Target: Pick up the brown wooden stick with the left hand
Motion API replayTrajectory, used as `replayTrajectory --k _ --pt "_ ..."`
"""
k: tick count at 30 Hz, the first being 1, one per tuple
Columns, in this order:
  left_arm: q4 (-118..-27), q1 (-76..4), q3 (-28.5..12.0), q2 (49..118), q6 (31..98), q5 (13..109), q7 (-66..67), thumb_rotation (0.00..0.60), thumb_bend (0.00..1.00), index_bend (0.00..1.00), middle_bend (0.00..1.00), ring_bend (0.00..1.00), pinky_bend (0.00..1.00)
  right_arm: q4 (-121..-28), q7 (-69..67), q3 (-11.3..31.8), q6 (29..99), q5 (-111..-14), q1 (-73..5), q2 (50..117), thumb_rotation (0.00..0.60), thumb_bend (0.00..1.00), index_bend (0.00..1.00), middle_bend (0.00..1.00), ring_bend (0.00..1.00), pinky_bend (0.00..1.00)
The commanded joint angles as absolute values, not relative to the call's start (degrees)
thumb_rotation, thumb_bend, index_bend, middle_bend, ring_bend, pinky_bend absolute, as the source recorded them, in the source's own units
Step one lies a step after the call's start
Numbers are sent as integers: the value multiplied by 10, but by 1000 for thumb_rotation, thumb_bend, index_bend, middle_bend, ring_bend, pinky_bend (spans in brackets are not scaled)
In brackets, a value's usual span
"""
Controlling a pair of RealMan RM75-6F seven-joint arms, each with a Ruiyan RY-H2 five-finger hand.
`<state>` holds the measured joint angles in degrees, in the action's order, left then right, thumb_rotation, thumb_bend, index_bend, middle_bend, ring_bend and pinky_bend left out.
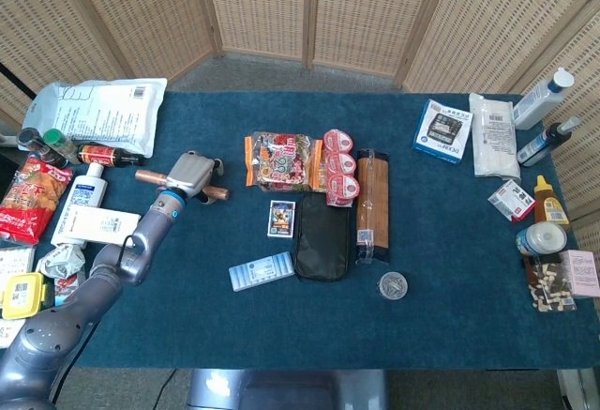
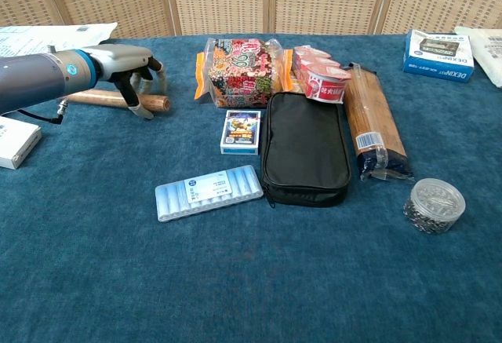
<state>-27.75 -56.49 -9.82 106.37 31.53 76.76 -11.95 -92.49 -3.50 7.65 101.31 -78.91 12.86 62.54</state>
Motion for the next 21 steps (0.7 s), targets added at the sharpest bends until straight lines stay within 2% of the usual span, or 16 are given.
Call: replayTrajectory --k 1,3,9,14,21 --pt "-286 -559 -102 1058 324 760 -111 600 55 529 786 743 428 -925 -36 77 1014 -791 129 626 600 39 0 0 0 0" --pt "-293 -554 -106 1056 331 754 -104 600 68 605 830 791 490 -925 -36 77 1015 -793 129 626 599 40 0 0 0 0" --pt "-301 -545 -121 1061 353 734 -84 600 78 703 910 891 623 -924 -39 78 1015 -796 129 627 599 39 0 0 0 0" --pt "-302 -539 -133 1074 375 719 -70 600 155 785 975 997 791 -922 -40 80 1018 -798 130 627 599 41 0 0 0 0" --pt "-307 -535 -151 1085 403 704 -72 600 180 823 972 1000 964 -920 -43 82 1017 -798 129 629 599 40 0 0 0 0"
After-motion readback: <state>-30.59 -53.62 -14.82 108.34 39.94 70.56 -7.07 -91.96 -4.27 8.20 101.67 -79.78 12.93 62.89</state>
